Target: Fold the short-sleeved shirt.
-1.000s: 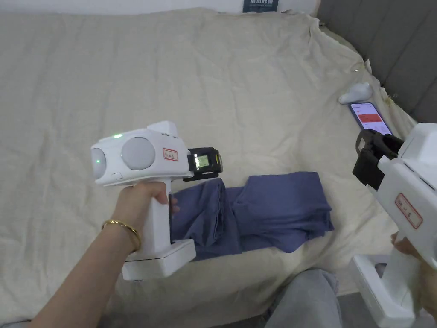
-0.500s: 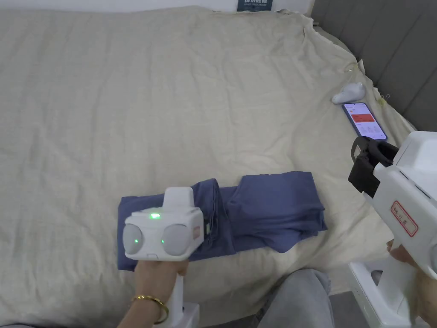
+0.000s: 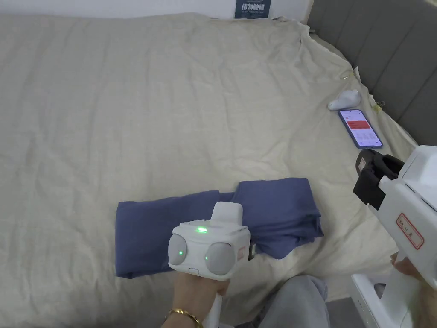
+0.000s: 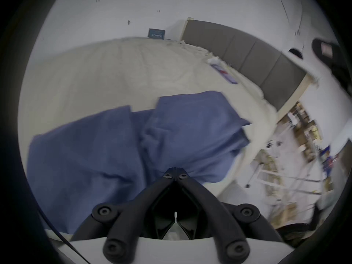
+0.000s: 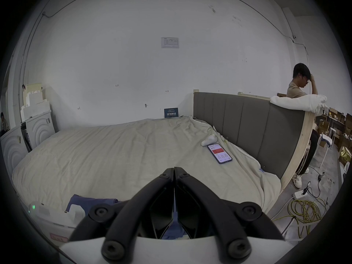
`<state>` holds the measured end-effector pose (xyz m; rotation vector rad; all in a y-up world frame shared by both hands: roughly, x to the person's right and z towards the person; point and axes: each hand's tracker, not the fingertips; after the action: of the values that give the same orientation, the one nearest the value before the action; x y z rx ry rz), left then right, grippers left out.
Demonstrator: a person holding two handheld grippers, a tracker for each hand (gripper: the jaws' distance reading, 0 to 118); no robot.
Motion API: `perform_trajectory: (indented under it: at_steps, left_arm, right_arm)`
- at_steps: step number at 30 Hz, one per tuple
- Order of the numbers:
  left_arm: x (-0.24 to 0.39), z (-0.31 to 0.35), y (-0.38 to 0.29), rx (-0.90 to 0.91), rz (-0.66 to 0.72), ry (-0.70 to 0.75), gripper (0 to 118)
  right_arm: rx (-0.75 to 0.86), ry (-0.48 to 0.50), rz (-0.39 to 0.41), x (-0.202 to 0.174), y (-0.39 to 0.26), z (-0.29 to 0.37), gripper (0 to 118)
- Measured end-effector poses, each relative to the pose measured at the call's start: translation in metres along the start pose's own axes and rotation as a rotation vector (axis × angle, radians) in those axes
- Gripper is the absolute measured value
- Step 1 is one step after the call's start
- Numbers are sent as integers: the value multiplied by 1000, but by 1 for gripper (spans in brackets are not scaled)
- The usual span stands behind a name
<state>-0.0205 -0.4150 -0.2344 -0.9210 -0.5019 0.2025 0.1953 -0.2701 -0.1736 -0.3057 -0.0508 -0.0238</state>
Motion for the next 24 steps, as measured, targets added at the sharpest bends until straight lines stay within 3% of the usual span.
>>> perform_trajectory:
  at_steps: [3, 8, 12, 14, 15, 16, 18, 24]
  left_arm:
    - [-15, 26, 21, 78, 52, -74, 0]
    - [-89, 81, 63, 181, 299, -195, 0]
    - [-147, 119, 76, 176, 307, -153, 4]
    - [-168, 134, 70, 175, 316, -119, 26]
    - [-179, 138, 67, 166, 330, -113, 56]
    - [-192, 141, 63, 145, 363, -108, 79]
    - [-210, 143, 53, 105, 418, -114, 108]
    - [-246, 131, 19, 20, 549, -181, 111]
  right_arm:
    - [5, 7, -1, -2, 3, 0, 0]
    - [13, 24, 4, -8, 7, -2, 0]
    - [14, 44, 9, -15, 9, -6, 0]
    - [21, 50, 6, -18, 10, -8, 0]
    - [22, 54, 3, -19, 10, -9, 0]
    - [23, 57, 0, -21, 10, -10, 0]
    - [24, 62, -3, -24, 11, -12, 0]
    - [10, 76, 19, -32, 8, -13, 0]
